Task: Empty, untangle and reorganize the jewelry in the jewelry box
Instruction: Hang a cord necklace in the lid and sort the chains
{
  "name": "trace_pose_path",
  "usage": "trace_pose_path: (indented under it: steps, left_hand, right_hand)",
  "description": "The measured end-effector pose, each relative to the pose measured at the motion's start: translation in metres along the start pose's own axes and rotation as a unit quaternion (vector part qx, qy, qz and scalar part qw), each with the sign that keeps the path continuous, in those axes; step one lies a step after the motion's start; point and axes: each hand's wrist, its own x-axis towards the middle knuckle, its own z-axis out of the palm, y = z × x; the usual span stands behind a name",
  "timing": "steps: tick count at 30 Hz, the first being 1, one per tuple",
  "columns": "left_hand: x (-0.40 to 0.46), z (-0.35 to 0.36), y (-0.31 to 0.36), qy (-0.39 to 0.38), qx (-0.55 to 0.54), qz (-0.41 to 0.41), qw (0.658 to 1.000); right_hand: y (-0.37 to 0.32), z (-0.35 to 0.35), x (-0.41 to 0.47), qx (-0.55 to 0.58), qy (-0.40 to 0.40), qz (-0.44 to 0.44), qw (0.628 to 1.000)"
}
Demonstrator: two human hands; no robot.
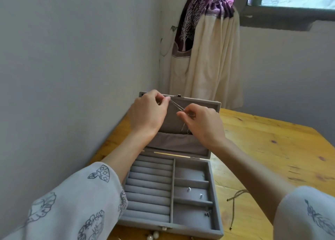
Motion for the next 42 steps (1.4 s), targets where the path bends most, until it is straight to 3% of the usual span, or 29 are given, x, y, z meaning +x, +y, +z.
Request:
trace_pose_path:
  steps: [5,9,14,25,29,33,38,42]
  left_hand:
    - [0.000,-0.008,-0.007,-0.012,-0.008,0.022,1.000]
    - [-0.003,-0.008,-0.009,-0.018,0.004,0.018,1.000]
    - [-0.005,-0.004,-0.002,-0.011,0.047,0.009,0.999]
    - [-0.011,0.005,0.001,-0.070,0.027,-0.094,0.993]
    - [-0.020,0.007,-0.012,-0.117,-0.018,-0.067,0.991]
    - [-0.028,0.001,-0.024,-0.118,-0.020,0.003,0.993]
    - [-0.034,-0.003,-0.031,-0.177,0.027,0.047,0.983]
    - [-0.031,-0.007,-0.031,-0.207,0.054,0.039,0.976]
  right_hand:
    - [0.005,-0.005,0.003,0.070,0.004,0.032,0.997]
    - [-0.001,-0.004,0.003,0.139,-0.006,0.119,0.983]
    - [-0.011,0.001,0.007,0.119,-0.006,0.194,0.974]
    - [-0.019,0.012,0.003,0.180,-0.052,0.337,0.923]
    - [-0.014,0.012,-0.001,0.259,-0.083,0.363,0.891]
    - [-0.007,0.007,-0.009,0.365,-0.076,0.363,0.854]
    - [-0.004,0.006,-0.020,0.230,-0.097,0.266,0.931]
    - [-0.006,0.009,-0.021,0.127,-0.111,0.183,0.969]
